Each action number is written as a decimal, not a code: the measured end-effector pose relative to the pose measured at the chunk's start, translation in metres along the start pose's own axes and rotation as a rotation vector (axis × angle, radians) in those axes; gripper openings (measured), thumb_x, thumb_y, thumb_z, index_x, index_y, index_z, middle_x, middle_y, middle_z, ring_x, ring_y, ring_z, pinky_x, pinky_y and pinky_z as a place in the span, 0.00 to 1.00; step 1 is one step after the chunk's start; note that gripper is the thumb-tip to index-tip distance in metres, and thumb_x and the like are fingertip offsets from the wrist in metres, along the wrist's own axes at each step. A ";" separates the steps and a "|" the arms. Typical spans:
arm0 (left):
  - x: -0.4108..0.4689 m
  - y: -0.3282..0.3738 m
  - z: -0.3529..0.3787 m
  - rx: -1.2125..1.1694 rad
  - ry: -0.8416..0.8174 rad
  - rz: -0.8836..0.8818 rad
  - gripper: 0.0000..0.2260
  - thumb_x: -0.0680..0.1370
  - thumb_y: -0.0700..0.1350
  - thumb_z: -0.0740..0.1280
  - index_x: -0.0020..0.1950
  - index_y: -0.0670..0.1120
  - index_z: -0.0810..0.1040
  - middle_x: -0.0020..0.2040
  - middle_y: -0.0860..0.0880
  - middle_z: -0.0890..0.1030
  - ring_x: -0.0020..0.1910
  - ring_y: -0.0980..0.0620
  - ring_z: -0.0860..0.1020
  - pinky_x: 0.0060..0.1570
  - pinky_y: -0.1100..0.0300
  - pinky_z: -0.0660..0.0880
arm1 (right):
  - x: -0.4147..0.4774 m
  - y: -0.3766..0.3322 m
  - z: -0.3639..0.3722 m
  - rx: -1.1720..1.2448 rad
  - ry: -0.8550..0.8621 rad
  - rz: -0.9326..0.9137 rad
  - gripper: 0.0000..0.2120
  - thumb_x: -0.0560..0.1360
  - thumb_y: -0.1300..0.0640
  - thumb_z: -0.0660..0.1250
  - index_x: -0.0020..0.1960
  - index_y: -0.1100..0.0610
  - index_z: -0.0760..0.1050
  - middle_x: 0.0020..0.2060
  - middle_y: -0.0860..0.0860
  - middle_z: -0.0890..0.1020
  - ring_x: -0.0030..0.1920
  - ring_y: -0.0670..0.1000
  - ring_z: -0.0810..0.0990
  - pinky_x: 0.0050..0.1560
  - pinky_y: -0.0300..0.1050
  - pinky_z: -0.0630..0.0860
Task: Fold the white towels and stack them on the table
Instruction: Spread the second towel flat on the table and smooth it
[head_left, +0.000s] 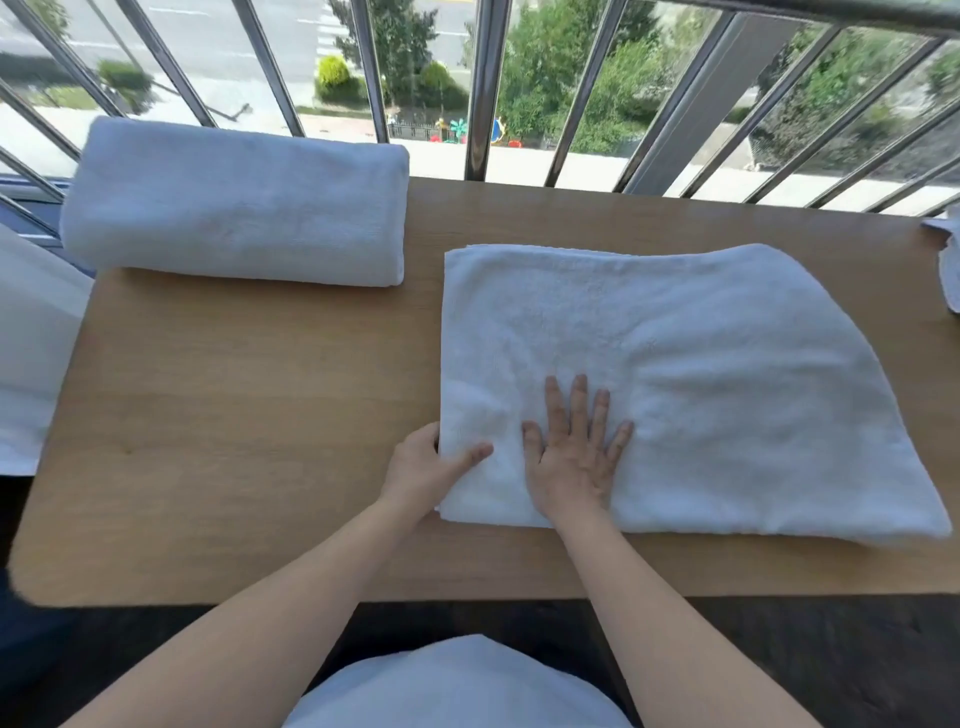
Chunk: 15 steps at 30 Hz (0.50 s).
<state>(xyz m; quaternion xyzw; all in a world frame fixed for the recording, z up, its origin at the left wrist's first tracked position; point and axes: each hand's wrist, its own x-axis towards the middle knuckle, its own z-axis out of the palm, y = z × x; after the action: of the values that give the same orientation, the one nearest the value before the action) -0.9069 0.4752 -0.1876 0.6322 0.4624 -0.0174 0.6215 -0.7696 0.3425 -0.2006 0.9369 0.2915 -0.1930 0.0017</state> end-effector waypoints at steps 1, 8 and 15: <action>-0.005 -0.001 -0.002 -0.003 -0.036 0.005 0.17 0.68 0.63 0.77 0.52 0.58 0.81 0.46 0.63 0.85 0.44 0.63 0.83 0.36 0.67 0.78 | -0.004 0.000 0.001 -0.006 -0.009 0.011 0.30 0.80 0.35 0.34 0.75 0.41 0.22 0.75 0.46 0.24 0.76 0.54 0.24 0.72 0.66 0.28; -0.026 -0.022 -0.013 -0.001 0.002 -0.049 0.16 0.70 0.61 0.76 0.52 0.54 0.83 0.46 0.59 0.86 0.44 0.58 0.85 0.45 0.53 0.83 | -0.010 0.009 -0.009 -0.029 -0.051 -0.077 0.30 0.81 0.37 0.34 0.77 0.42 0.25 0.77 0.47 0.26 0.77 0.54 0.26 0.75 0.63 0.31; -0.048 -0.021 0.005 0.061 0.170 -0.068 0.23 0.64 0.68 0.75 0.48 0.52 0.82 0.43 0.56 0.86 0.45 0.55 0.83 0.44 0.57 0.79 | -0.027 0.055 -0.015 -0.060 -0.059 -0.187 0.28 0.81 0.38 0.33 0.75 0.42 0.22 0.78 0.49 0.29 0.78 0.53 0.28 0.76 0.58 0.30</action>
<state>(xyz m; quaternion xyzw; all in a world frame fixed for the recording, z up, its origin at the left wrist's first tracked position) -0.9441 0.4398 -0.1758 0.6338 0.5340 0.0012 0.5596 -0.7542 0.2839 -0.1835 0.8990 0.3832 -0.2110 0.0202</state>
